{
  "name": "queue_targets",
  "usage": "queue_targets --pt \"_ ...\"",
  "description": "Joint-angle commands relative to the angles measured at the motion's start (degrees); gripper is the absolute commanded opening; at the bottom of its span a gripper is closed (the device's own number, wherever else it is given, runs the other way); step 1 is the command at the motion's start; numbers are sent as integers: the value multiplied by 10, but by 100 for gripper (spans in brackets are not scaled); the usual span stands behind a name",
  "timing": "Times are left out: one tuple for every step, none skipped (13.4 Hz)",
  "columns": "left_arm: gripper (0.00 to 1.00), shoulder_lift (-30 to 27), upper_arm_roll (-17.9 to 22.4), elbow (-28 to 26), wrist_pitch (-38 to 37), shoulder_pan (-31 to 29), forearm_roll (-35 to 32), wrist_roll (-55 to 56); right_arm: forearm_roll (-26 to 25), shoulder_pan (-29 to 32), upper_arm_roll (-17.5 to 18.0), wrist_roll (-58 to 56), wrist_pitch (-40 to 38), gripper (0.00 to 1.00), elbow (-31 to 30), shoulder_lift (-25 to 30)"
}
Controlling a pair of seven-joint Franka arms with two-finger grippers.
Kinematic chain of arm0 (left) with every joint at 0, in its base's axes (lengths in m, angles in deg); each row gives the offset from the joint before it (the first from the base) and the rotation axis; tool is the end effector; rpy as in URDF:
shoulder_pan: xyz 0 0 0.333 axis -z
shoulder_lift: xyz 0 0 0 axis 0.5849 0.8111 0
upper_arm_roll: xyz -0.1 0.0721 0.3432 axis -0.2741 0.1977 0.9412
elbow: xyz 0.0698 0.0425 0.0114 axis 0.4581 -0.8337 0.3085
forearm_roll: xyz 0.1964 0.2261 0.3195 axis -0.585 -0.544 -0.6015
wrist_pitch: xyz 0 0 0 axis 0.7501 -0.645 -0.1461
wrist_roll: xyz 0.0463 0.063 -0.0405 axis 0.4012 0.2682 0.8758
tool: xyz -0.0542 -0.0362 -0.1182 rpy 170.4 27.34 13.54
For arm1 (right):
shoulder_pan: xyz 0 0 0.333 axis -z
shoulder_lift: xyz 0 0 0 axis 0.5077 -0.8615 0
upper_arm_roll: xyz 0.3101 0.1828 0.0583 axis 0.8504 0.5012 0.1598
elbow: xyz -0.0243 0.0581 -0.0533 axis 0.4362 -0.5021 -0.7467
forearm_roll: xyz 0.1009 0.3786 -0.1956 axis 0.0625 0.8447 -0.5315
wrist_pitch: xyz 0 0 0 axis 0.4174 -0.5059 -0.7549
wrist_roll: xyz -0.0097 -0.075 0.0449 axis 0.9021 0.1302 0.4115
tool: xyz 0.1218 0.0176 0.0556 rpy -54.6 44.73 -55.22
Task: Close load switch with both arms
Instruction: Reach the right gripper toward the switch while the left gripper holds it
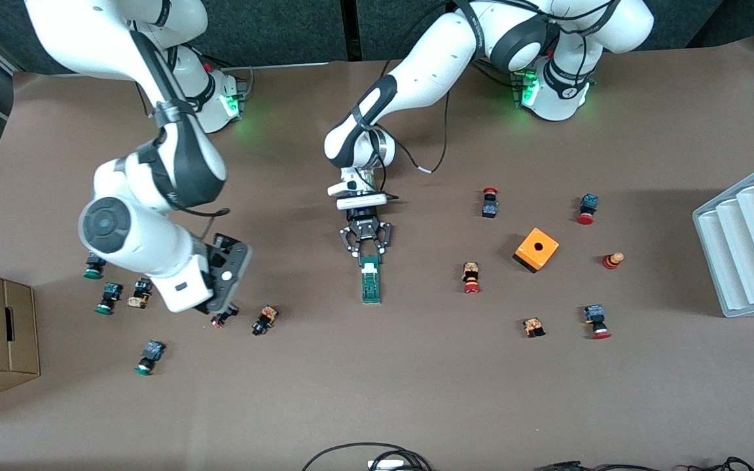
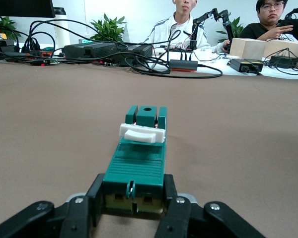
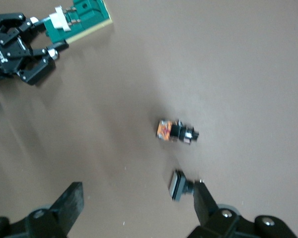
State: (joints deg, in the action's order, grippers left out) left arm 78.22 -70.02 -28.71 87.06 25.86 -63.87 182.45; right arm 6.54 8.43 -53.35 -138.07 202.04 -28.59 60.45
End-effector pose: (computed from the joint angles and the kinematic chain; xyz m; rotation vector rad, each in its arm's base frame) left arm 0.3944 -0.6356 0.0337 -2.4847 -0.2271 -1.8253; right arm 0.6737 0.2346 0.3973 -2.5211 -1.7086 -0.0253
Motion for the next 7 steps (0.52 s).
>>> queue_targets --pt "44 15 5 13 7 1 -3 6 11 -24 -3 -13 39 99 15 -27" --pt "43 15 6 13 7 1 -2 6 11 -31 -3 -17 55 99 15 -35" --pt "43 15 5 13 7 1 -2 6 10 -37 -3 -24 66 99 15 -41" --pt "43 15 5 13 7 1 -2 6 10 -41 -3 -25 76 99 15 -46" --pt "43 15 5 13 7 1 -2 6 10 -44 -3 -25 84 100 15 -50" --pt "43 15 5 13 7 1 -2 6 11 -46 -3 -25 91 100 15 -56" --pt "43 15 6 13 7 1 -2 6 12 -49 -3 -19 91 100 15 -58"
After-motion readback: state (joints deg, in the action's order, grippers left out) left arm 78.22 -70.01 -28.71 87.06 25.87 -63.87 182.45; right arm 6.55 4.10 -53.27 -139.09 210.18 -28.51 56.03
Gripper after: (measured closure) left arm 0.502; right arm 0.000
